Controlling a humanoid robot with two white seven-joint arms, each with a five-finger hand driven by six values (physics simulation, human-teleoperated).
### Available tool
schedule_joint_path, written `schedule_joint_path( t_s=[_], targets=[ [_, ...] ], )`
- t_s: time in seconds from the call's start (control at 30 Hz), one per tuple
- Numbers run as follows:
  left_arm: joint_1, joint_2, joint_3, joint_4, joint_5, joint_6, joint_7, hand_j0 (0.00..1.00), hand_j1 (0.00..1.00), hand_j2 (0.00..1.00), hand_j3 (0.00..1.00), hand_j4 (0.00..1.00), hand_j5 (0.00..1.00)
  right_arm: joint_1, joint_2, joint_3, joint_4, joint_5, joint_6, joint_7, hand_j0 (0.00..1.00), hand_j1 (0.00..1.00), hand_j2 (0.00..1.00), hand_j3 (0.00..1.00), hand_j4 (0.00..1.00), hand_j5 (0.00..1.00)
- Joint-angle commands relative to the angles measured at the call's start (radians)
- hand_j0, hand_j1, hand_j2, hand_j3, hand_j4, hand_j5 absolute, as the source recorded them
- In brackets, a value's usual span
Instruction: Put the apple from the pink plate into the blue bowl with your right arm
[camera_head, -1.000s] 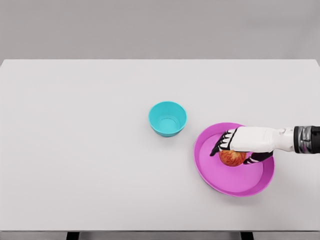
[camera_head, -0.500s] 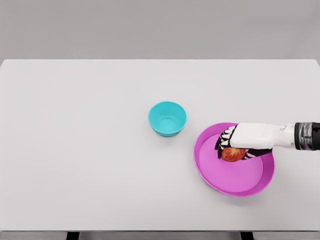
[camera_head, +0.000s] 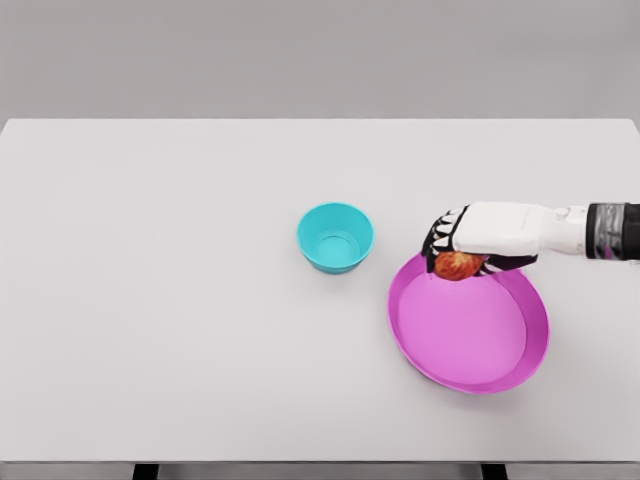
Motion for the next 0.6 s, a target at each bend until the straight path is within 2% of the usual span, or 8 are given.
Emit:
schedule_joint_path(
  t_s=[0.0, 0.13, 0.37, 0.43, 0.57],
  targets=[
    [0.000, 0.000, 0.000, 0.000, 0.000, 0.000, -0.001, 1.00, 1.00, 1.00, 1.00, 1.00, 1.00, 0.000, 0.024, 0.000, 0.028, -0.008, 0.003, 0.001, 0.52, 0.52, 0.52, 0.52, 0.52, 0.52],
    [0.000, 0.000, 0.000, 0.000, 0.000, 0.000, 0.001, 1.00, 1.00, 1.00, 1.00, 1.00, 1.00, -0.031, 0.044, 0.000, 0.033, -0.008, 0.003, 0.001, 0.52, 0.52, 0.52, 0.52, 0.52, 0.52],
    [0.000, 0.000, 0.000, 0.000, 0.000, 0.000, -0.001, 1.00, 1.00, 1.00, 1.00, 1.00, 1.00, -0.055, 0.116, 0.002, 0.105, 0.006, 0.003, 0.001, 0.52, 0.52, 0.52, 0.52, 0.52, 0.52],
    [0.000, 0.000, 0.000, 0.000, 0.000, 0.000, 0.001, 1.00, 1.00, 1.00, 1.00, 1.00, 1.00, -0.075, 0.159, 0.006, 0.143, 0.008, 0.003, 0.001, 0.52, 0.52, 0.52, 0.52, 0.52, 0.52],
    [0.000, 0.000, 0.000, 0.000, 0.000, 0.000, 0.001, 1.00, 1.00, 1.00, 1.00, 1.00, 1.00, -0.103, 0.193, 0.009, 0.168, 0.011, 0.003, 0.001, 0.52, 0.52, 0.52, 0.52, 0.52, 0.52]
  ],
)
